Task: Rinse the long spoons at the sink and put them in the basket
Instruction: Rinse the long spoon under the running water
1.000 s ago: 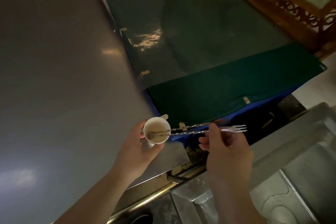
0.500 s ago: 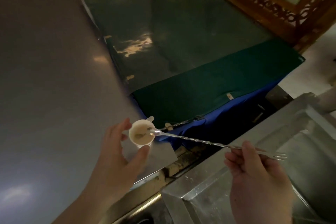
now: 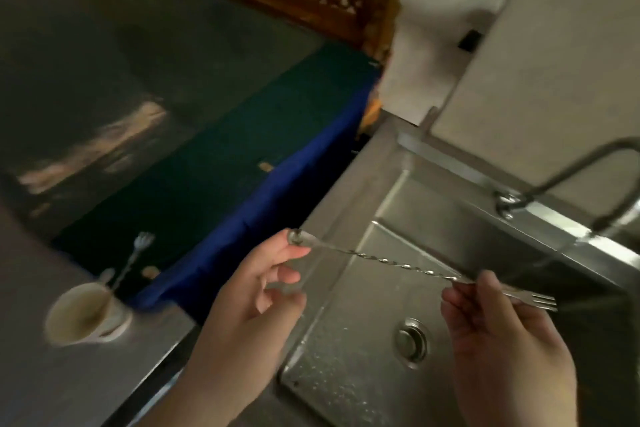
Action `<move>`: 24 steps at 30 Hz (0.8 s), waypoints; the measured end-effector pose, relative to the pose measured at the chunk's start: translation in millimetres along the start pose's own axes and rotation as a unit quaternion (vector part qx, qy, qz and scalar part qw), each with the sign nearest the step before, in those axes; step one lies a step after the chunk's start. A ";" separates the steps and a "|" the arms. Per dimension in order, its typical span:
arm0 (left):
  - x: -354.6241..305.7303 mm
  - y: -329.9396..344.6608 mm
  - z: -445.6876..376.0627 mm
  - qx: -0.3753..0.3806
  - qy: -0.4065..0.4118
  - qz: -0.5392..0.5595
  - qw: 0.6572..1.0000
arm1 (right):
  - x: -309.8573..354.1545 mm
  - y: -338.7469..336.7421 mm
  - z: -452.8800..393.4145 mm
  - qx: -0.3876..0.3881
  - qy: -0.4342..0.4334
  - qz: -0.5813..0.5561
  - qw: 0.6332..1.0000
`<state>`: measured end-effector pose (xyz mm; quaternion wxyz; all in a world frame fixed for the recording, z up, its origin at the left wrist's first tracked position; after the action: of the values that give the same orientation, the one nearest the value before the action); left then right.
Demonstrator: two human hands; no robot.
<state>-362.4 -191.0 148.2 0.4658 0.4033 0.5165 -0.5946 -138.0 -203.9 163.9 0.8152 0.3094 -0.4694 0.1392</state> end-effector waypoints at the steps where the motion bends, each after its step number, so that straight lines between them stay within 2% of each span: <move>1: -1.7 18.1 -6.3 0.016 0.000 0.002 1.000 | 6.3 -13.3 -10.8 -0.013 0.002 -0.010 1.000; 9: -4.4 153.3 -41.2 0.121 -0.023 0.039 0.992 | 41.4 -111.9 -82.7 -0.072 0.011 -0.117 0.990; 12: -6.9 198.5 -49.2 0.143 -0.017 0.033 0.989 | 46.2 -142.1 -105.7 -0.090 0.004 -0.111 0.990; 18: -8.6 280.5 -71.7 0.130 -0.027 0.043 0.990 | 42.1 -179.1 -144.5 -0.131 0.038 -0.193 0.972; 24: 2.5 332.1 -97.0 0.133 -0.035 0.070 0.988 | 25.3 -194.7 -174.1 -0.183 0.060 -0.282 0.940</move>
<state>-40.9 -106.0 52.9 0.4658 0.4762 0.3867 -0.6377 94.2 -244.8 48.6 0.8902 0.2656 -0.3306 -0.1668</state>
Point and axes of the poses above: each hand's wrist, its own z-axis away from the middle knuckle, its own y-axis out of the palm, x = y × z, the point moved 2 cm from there along -z, towards the middle knuckle, and after that the axes turned 12 degrees about -z, right-handed, at the moved point
